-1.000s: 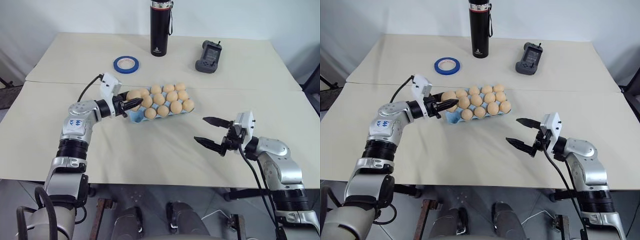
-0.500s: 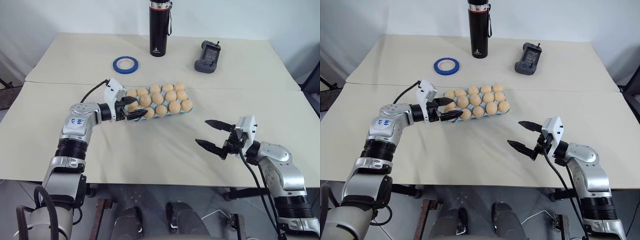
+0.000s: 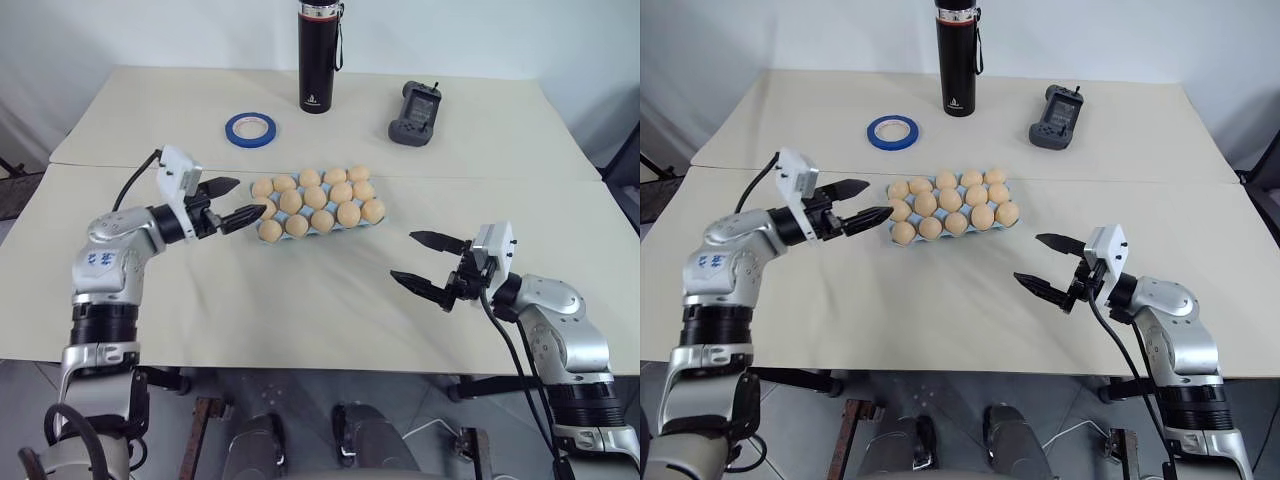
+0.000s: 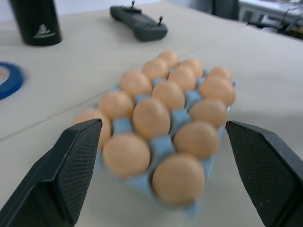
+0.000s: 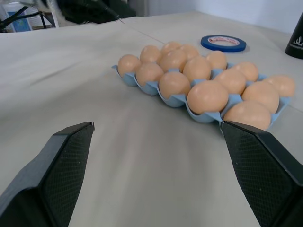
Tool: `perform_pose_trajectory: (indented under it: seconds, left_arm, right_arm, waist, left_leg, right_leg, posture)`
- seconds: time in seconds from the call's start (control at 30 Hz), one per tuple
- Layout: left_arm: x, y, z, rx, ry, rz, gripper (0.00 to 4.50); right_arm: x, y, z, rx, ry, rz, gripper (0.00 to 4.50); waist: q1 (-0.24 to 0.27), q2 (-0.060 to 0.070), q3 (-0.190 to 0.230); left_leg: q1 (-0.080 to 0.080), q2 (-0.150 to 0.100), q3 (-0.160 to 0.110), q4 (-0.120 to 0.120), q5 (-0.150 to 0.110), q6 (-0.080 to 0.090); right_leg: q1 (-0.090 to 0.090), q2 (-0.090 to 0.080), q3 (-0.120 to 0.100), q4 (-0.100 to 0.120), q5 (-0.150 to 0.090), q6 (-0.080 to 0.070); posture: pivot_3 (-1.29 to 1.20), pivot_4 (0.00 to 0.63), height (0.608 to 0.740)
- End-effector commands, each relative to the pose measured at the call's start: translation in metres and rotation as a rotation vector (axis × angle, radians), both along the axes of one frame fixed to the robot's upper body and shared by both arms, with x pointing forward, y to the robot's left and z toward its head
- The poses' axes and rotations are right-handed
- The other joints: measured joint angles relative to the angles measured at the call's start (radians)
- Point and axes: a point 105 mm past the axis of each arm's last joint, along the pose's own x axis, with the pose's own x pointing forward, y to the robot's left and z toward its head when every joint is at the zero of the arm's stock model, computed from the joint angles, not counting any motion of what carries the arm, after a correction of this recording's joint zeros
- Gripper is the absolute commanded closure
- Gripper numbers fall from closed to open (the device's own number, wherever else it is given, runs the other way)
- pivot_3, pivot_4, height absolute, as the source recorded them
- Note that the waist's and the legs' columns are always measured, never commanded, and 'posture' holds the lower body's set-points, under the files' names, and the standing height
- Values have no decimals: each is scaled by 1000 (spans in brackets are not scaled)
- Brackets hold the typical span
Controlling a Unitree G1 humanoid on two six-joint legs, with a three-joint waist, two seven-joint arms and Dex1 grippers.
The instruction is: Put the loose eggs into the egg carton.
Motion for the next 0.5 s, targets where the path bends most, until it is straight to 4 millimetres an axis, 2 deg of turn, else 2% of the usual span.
perform_pose_trajectory:
  seconds: [0.03,0.13,0.27,0.5]
  left_arm:
    - [-15,21,-3,6,-2,12,54]
    - [-31,37,-12,16,-68,31,54]
    - [-46,49,-26,40,-53,23,54]
    - [-55,53,-27,53,-50,1,54]
  right_arm:
    - [4,-1,12,-13,-55,25,0]
    - [11,4,14,-18,-64,55,0]
    - [16,9,13,-33,-64,92,0]
    - [18,14,0,-94,-49,148,0]
  waist:
    - [-2,0,0]
    - [-4,0,0]
    - [-1,0,0]
    - [2,0,0]
  left_leg:
    - [0,0,0,0,0,0]
    - [1,0,1,0,0,1]
    - [1,0,-1,-1,0,1]
    - [0,-1,-2,-1,-2,4]
  right_leg:
    - [0,0,0,0,0,0]
    - [0,-1,1,0,0,0]
    - [0,-1,0,0,0,-1]
    - [1,-3,-2,-2,0,-1]
  posture:
    - [0,150,740]
    - [0,150,740]
    - [0,150,740]
    - [0,150,740]
